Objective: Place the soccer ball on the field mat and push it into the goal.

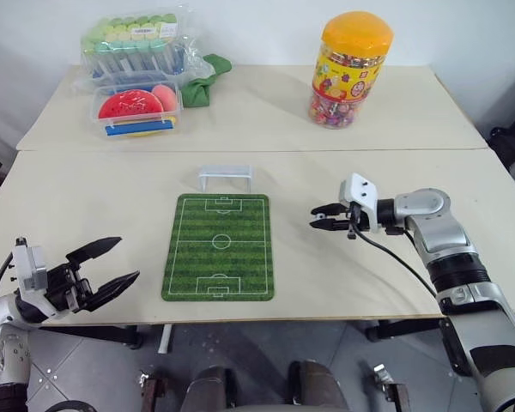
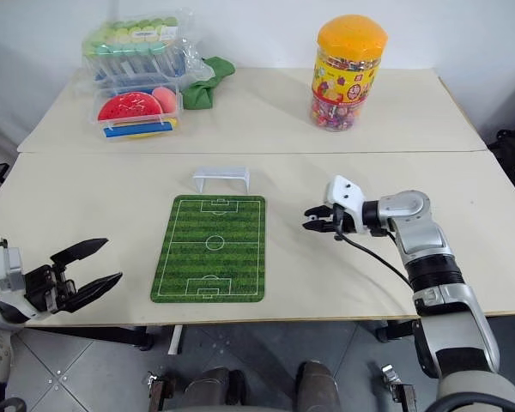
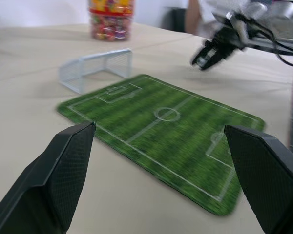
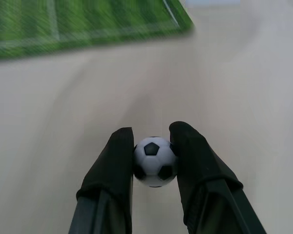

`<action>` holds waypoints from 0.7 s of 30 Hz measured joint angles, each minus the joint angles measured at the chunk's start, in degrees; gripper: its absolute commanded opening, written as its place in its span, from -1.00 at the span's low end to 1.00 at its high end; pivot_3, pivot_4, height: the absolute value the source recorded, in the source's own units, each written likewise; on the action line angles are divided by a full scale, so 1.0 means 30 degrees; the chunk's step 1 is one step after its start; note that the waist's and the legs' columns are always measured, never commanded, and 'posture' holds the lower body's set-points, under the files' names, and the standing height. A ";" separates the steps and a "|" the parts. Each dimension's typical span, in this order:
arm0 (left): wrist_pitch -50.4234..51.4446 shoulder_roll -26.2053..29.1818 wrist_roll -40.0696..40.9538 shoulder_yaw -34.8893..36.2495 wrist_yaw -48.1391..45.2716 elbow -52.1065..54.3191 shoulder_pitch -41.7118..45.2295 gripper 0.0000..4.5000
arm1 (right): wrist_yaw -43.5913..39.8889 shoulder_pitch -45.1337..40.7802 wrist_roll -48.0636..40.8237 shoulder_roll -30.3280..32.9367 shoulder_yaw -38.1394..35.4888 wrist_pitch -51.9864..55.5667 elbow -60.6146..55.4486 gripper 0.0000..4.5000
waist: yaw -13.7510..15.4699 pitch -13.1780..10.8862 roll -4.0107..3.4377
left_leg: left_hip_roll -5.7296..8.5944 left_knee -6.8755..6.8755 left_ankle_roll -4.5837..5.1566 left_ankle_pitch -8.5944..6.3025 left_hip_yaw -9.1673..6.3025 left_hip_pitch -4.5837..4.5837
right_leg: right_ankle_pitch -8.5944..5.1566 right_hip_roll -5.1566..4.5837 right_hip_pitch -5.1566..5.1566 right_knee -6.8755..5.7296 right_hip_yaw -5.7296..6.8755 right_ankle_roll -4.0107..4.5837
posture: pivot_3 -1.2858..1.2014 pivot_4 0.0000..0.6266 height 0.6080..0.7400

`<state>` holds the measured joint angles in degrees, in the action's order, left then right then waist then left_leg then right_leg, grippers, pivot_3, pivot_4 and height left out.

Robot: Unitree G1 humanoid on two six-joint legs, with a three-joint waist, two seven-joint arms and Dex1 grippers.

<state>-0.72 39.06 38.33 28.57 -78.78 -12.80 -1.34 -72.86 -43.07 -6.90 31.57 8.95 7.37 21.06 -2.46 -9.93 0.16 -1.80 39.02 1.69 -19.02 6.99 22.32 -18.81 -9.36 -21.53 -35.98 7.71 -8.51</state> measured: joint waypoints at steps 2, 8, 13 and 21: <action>-0.0193 0.0122 -0.0011 -0.0083 -0.0997 -0.0547 -0.0072 1.00 | 0.0097 0.0386 -0.0530 -0.0903 0.0798 0.1687 -0.2728 -0.62 | -0.0073 0.0000 -0.0001 | -0.0004 -0.0001 -0.0006 -0.0003 -0.0004 -0.0003 | -0.0002 0.0005 -0.0001 -0.0006 0.0002 0.0003 | 0.03 -0.52 1.00; -0.0829 0.0477 -0.0147 -0.0287 -0.2401 -0.2070 -0.0010 1.00 | 0.1785 0.1078 0.0413 -0.3954 0.4759 0.4341 -0.6519 -0.62 | -0.0013 0.0007 0.0012 | 0.0013 0.0005 -0.0004 -0.0007 -0.0019 0.0004 | -0.0002 -0.0007 -0.0005 -0.0012 0.0002 0.0005 | 0.03 -0.52 1.00; -0.0863 0.0486 -0.0089 -0.0601 -0.2429 -0.2017 -0.0034 1.00 | 0.3219 0.1307 0.1482 -0.6223 0.7517 0.4979 -0.6831 -0.62 | -0.0021 0.0011 0.0019 | 0.0023 0.0004 -0.0003 -0.0009 -0.0020 0.0008 | -0.0002 -0.0007 -0.0013 -0.0022 0.0001 0.0006 | 0.03 -0.52 1.00; -0.1046 0.0539 0.0241 -0.1353 -0.2432 -0.1972 -0.0389 1.00 | 0.4029 0.1329 0.2389 -0.6798 0.8377 0.4625 -0.5516 -0.62 | -0.0125 0.0016 0.0027 | 0.0017 0.0000 -0.0007 -0.0012 -0.0021 0.0007 | -0.0003 -0.0001 -0.0014 -0.0020 0.0005 0.0007 | 0.03 -0.52 1.00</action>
<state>-3.85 40.67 39.05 24.51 -86.07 -18.71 -2.51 -60.77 -39.08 0.27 11.18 34.08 21.25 4.51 -2.83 -9.88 0.24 -1.75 39.02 1.67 -19.06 6.93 22.34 -18.82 -9.37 -21.57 -36.04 7.73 -8.49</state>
